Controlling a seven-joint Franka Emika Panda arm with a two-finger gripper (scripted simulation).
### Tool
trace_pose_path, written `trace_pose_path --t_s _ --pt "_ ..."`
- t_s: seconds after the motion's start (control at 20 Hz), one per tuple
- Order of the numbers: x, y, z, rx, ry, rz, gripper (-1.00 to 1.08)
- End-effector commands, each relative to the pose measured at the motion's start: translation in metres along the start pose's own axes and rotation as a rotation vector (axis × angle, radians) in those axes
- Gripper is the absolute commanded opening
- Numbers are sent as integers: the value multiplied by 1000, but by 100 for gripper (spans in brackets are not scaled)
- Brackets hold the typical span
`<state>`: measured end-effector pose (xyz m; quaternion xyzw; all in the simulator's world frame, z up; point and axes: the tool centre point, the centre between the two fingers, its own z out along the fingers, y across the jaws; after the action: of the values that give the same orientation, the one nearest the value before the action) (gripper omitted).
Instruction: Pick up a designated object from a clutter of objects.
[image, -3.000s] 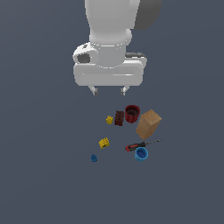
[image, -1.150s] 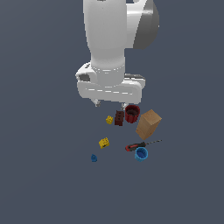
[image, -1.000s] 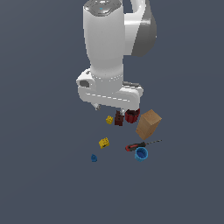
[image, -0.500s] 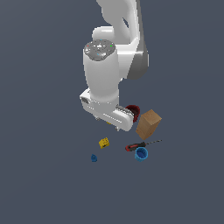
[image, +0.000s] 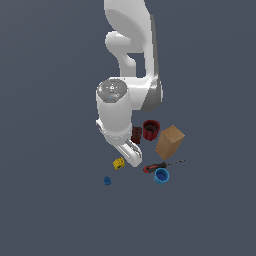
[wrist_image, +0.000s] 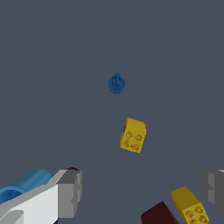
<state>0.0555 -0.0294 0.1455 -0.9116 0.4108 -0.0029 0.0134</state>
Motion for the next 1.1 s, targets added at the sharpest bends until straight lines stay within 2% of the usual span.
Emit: trace_pose_path --t_s 0.0,0.5,1.05 --pt "3 2 17 -5 1 70 100" --pt "8 11 62 -22 7 256 100" --pt "9 14 74 -26 9 297 100"
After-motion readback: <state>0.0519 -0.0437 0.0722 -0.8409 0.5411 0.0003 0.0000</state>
